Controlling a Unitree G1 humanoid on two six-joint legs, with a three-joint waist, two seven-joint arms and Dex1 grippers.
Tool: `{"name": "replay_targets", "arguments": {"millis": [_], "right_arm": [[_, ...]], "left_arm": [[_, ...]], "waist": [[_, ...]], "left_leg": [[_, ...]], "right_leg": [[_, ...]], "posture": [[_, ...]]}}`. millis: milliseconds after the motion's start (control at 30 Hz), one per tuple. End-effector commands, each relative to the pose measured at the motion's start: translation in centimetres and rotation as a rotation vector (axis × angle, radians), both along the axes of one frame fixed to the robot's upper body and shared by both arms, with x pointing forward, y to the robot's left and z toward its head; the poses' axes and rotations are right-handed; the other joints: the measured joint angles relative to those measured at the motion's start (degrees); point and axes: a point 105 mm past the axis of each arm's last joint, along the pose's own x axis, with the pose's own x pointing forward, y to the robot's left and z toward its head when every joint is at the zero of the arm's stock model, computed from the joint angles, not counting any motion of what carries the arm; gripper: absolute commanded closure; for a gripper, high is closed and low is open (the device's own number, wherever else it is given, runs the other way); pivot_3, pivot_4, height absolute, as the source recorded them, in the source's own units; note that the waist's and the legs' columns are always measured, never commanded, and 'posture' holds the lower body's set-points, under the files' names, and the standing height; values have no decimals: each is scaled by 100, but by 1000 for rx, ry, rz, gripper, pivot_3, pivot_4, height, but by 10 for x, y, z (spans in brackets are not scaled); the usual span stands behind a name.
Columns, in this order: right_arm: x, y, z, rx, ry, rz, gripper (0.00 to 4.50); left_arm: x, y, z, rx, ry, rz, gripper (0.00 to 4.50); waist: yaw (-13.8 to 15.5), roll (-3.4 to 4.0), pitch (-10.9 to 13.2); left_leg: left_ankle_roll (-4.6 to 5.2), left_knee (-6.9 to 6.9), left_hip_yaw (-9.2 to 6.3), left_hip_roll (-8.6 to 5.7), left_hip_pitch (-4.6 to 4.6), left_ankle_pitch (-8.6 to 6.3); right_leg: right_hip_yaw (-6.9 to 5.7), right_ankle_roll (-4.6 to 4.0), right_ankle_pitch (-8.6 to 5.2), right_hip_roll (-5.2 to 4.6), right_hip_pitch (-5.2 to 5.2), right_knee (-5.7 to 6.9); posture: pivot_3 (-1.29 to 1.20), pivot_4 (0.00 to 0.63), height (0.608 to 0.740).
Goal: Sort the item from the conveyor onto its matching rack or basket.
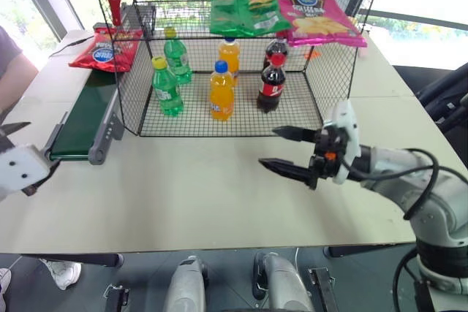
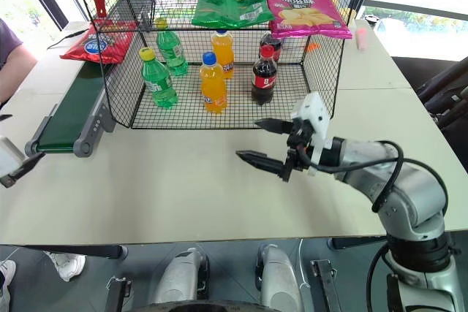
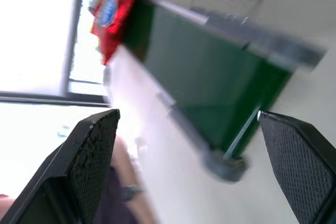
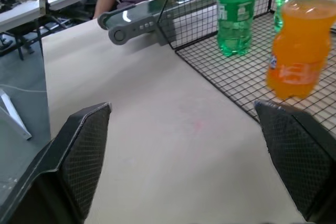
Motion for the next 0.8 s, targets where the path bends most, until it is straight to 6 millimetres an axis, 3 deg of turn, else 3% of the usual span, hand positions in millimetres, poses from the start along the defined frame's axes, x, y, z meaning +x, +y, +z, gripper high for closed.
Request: {"name": "replay_targets", "arguments": {"millis": [33, 267, 500, 800], "right_arm": [[-10, 7, 4, -33, -49, 32, 0], [-19, 10, 7, -88, -94, 84, 0], [-14, 7, 11, -98, -136, 35, 0], [-11, 1, 12, -108, -147, -8, 0]], "left_arm": [[11, -2, 15, 126, -84, -68, 57], [37, -4, 10, 131, -95, -125, 57], [65, -3, 2, 186, -75, -114, 57], [72, -3, -7, 194, -55, -103, 57]], "waist": [[-9, 3, 2], [-42, 4, 3], [-29, 3, 2], [-30, 2, 1]], "left_leg": [[0, 0, 5, 0, -1, 0], [1, -14, 14, 3, 1, 0], [2, -14, 17, 3, 0, 1], [3, -12, 19, 3, 2, 2]], "right_leg": [[0, 1, 0, -3, -1, -2], [-1, -11, 9, 0, -10, 2], [-1, -16, 14, 2, -15, 9], [-1, -15, 15, 2, -13, 14]], "posture": [[0, 150, 740], [0, 150, 740], [0, 150, 740], [0, 150, 740]]}}
